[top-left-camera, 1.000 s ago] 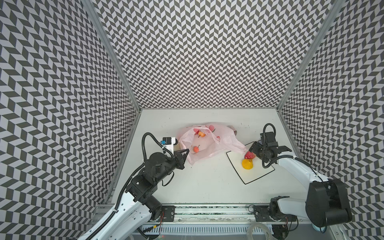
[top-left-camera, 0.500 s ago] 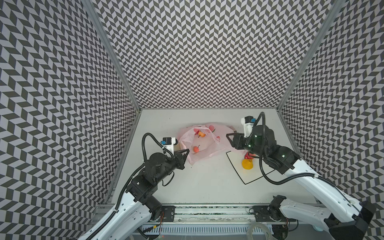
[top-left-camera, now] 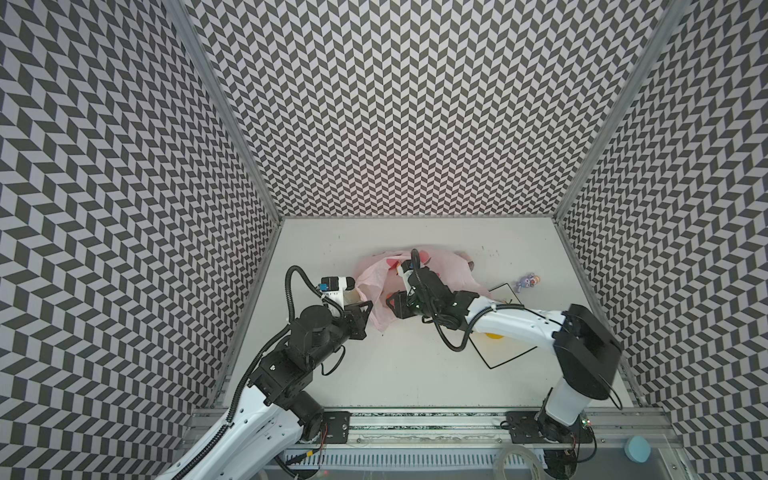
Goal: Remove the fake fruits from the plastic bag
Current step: 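Move the right gripper back over the bag opening and lower inside, then grasp the small red cherry inside the bag with the right gripper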
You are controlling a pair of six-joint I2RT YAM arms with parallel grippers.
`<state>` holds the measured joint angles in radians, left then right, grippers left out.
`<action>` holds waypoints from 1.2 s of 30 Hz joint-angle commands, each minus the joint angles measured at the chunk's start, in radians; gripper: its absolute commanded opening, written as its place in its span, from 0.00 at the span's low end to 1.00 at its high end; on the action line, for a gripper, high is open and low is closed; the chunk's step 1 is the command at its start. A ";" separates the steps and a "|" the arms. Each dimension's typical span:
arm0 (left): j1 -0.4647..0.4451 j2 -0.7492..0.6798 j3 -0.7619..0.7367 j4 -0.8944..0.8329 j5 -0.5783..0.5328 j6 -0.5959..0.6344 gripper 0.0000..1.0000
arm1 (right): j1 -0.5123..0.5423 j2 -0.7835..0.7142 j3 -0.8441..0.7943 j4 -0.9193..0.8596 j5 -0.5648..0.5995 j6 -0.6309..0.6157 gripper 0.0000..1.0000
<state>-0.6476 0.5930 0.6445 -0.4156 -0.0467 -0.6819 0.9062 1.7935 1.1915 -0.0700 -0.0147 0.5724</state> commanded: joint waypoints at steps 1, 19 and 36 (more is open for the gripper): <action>-0.003 0.015 0.056 -0.143 -0.069 -0.064 0.00 | -0.009 0.103 0.107 0.121 0.064 0.041 0.49; -0.002 -0.027 0.028 -0.052 -0.122 -0.038 0.00 | -0.154 0.125 0.122 0.088 -0.126 -0.276 0.64; -0.003 -0.016 -0.024 0.032 -0.029 -0.073 0.00 | -0.129 0.303 0.259 -0.087 -0.064 -0.411 0.73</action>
<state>-0.6476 0.5854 0.6361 -0.4389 -0.0952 -0.7460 0.7769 2.0617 1.4094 -0.1329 -0.1665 0.1837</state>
